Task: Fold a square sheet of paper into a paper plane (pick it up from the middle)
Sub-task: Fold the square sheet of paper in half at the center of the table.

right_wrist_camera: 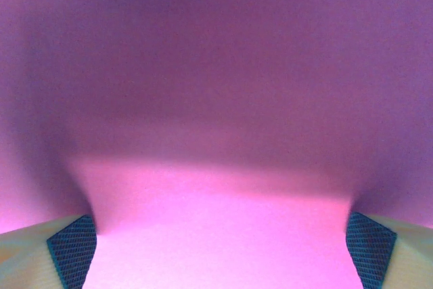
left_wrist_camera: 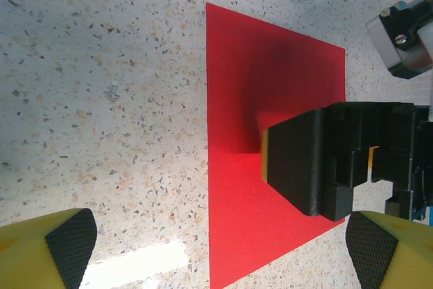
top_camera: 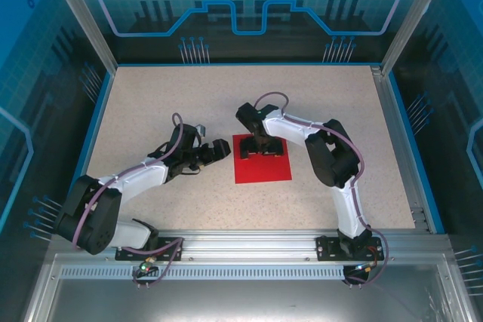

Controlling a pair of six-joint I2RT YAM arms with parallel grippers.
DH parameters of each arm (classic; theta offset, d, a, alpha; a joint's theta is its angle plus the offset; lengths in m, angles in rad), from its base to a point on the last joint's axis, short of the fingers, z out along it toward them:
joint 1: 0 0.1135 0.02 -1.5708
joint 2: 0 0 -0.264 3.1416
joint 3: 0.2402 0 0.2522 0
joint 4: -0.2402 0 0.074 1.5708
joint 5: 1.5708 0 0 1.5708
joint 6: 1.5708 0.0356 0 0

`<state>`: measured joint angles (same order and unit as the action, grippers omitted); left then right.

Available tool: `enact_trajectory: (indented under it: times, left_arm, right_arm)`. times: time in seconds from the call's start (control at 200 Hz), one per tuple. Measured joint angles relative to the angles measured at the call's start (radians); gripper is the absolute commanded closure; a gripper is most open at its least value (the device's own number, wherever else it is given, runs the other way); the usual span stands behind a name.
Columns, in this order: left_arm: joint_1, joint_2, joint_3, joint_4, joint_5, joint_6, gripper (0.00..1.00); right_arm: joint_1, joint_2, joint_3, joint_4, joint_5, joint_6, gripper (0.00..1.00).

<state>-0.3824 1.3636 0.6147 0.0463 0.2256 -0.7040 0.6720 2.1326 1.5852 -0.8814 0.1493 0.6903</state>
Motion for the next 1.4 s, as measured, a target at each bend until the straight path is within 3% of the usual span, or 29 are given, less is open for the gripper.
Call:
enact_trajectory:
  times: [0.885,1.11,1.366,1.401]
  left_arm:
    - [0.000,0.016,0.013,-0.016,0.012,0.006,0.01]
    - [0.000,0.017,0.013,-0.016,0.016,0.007,0.01]
    - [0.000,0.026,0.014,-0.023,0.016,0.007,0.01]
    - [0.000,0.026,0.016,-0.025,0.016,0.007,0.01]
  right_arm:
    - [-0.005,-0.001,-0.016,0.019,-0.016,-0.011,0.09]
    - [-0.005,-0.001,-0.014,0.019,-0.016,-0.013,0.07]
    - [-0.005,0.001,-0.007,0.015,-0.016,-0.019,0.20]
    - [-0.005,0.001,-0.007,0.015,-0.016,-0.019,0.26]
